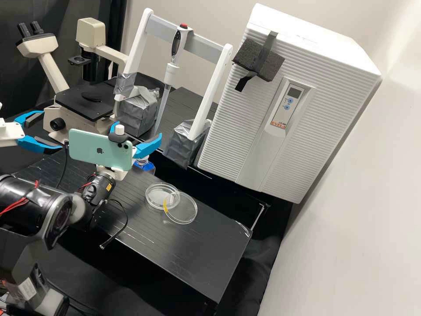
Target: Close the bottle
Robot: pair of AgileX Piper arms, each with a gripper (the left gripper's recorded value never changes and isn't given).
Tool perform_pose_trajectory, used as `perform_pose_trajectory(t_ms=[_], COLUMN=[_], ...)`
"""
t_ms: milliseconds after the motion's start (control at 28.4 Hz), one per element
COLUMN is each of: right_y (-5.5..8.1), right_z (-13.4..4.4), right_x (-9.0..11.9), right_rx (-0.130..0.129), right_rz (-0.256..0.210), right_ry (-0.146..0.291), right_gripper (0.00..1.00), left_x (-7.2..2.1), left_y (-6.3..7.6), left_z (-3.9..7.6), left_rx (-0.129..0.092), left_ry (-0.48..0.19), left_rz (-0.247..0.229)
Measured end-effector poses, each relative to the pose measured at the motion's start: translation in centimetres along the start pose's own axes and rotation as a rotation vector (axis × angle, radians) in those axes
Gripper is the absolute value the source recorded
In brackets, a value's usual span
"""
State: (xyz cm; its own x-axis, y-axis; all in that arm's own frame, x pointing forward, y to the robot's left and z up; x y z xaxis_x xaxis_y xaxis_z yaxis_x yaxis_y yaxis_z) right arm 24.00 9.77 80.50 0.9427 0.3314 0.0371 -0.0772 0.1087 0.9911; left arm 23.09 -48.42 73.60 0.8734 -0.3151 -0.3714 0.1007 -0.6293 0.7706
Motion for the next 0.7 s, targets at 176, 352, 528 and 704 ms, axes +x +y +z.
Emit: perform_pose_trajectory(t_ms=[176, 352, 528, 704], right_y=[0.6, 0.6, 0.6, 0.6], right_z=[0.0, 0.0, 0.0, 0.0], right_x=[-0.3, -0.3, -0.3, -0.3], right_rx=[0.025, 0.034, 0.034, 0.034], right_rz=[0.039, 0.040, 0.040, 0.040], right_ry=[0.021, 0.020, 0.020, 0.020], right_gripper=[1.00, 1.00, 1.00, 1.00], left_x=[0.01, 0.08, 0.08, -0.15], left_y=[0.2, 0.3, 0.6, 1.4], left_z=[0.3, 0.5, 0.6, 0.7], left_rx=[0.029, 0.048, 0.095, 0.077], left_ry=[0.007, 0.020, 0.078, 0.105], left_rz=[0.012, 0.020, 0.043, 0.081])
